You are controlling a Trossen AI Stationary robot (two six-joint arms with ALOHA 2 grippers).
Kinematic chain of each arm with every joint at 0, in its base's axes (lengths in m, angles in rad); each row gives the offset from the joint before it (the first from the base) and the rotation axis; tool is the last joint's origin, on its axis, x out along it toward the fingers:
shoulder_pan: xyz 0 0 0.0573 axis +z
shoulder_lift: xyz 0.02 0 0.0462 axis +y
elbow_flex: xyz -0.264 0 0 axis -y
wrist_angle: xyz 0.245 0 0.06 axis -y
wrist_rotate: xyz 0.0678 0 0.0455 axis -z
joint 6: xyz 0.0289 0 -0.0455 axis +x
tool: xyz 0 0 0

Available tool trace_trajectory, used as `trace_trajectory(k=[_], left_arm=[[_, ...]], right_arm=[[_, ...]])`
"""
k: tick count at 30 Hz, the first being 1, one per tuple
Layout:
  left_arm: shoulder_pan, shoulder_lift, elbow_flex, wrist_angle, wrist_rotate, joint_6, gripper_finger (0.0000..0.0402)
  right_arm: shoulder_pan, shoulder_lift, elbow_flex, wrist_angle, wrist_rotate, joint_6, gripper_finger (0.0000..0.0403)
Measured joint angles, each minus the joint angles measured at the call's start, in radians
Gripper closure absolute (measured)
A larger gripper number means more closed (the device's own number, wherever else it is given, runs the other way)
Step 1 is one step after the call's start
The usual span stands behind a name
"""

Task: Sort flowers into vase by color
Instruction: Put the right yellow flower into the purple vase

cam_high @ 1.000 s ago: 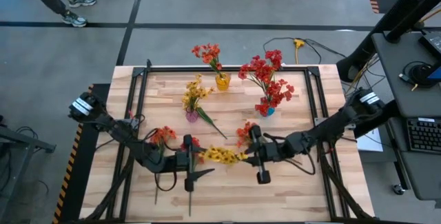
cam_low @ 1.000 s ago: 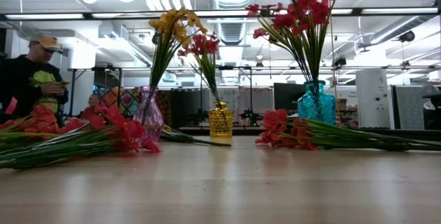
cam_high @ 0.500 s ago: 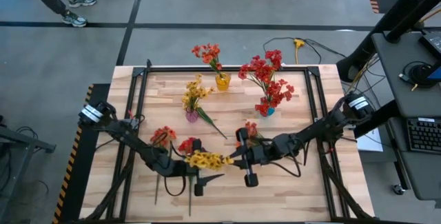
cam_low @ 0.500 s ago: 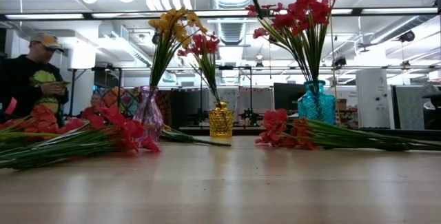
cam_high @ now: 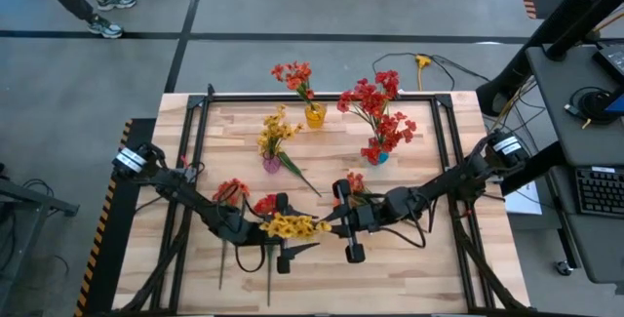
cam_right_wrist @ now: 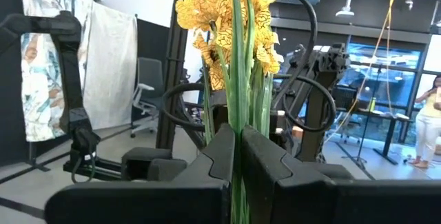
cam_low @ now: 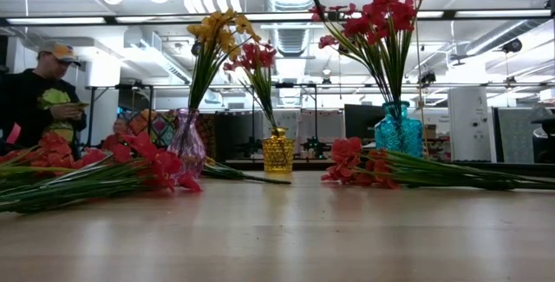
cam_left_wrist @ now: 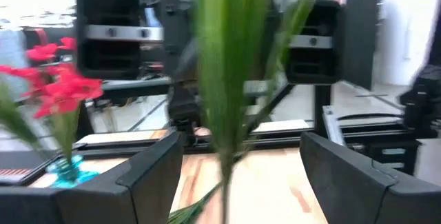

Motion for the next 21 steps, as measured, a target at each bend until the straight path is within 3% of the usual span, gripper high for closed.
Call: trace_trajectory(k=[8,21], left_arm=[[0.022,0.000,0.001,0.019,0.024,-0.003,0.0153],[0.035,0.000,0.001,0.024,0.009,-0.006,0.0286]], right_arm=[[-0.015,0.016,0.000,-0.004,0.001,0.000,0.0390],[-0.032,0.041,0.000,0.004,0.008,0.000,0.0390]])
